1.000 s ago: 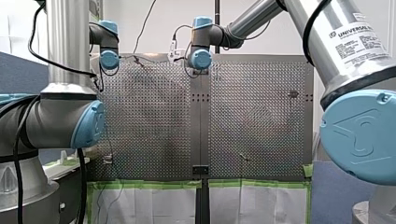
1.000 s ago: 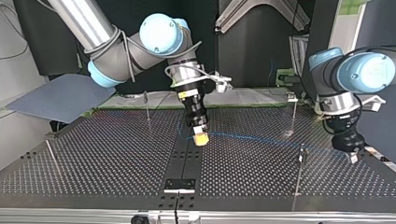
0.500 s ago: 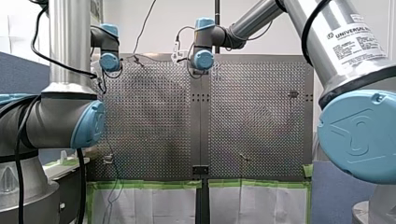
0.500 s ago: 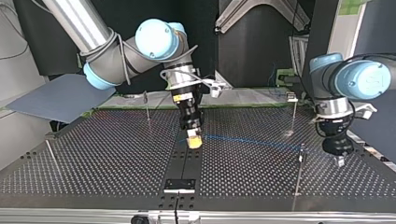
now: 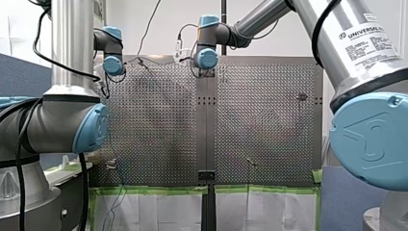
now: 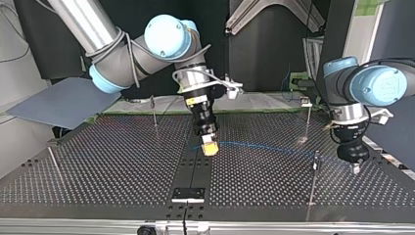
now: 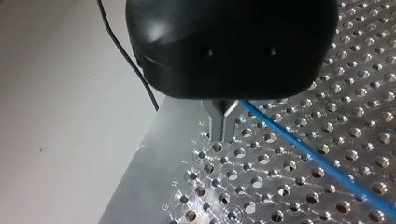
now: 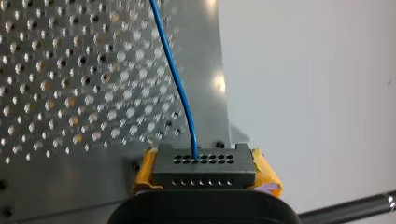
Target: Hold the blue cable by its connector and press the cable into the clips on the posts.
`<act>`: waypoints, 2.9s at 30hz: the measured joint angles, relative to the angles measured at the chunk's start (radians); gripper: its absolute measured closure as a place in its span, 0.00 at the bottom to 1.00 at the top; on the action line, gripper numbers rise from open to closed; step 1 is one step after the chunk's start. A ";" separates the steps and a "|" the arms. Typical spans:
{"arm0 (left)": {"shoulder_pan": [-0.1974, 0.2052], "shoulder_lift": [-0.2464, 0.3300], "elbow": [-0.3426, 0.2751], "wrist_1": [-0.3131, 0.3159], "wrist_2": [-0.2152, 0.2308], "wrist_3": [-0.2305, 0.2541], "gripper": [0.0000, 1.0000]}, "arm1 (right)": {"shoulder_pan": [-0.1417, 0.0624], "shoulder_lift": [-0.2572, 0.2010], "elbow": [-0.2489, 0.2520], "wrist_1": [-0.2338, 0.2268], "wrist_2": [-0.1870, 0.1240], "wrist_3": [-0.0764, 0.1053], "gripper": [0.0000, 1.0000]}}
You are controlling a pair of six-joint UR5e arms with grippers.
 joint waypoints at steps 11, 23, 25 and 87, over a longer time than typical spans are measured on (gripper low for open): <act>-0.005 0.034 -0.003 -0.032 -0.009 -0.005 1.00 | 0.037 0.000 -0.005 0.018 -0.023 -0.012 1.00; -0.014 0.043 -0.018 -0.022 0.014 -0.008 1.00 | 0.042 0.000 -0.002 0.035 0.020 0.003 1.00; -0.015 0.042 -0.018 -0.019 0.021 -0.009 1.00 | 0.040 0.000 -0.002 0.039 0.031 0.003 1.00; 0.009 -0.065 0.075 0.041 0.143 -0.113 1.00 | -0.148 0.030 0.001 0.033 -0.016 0.006 1.00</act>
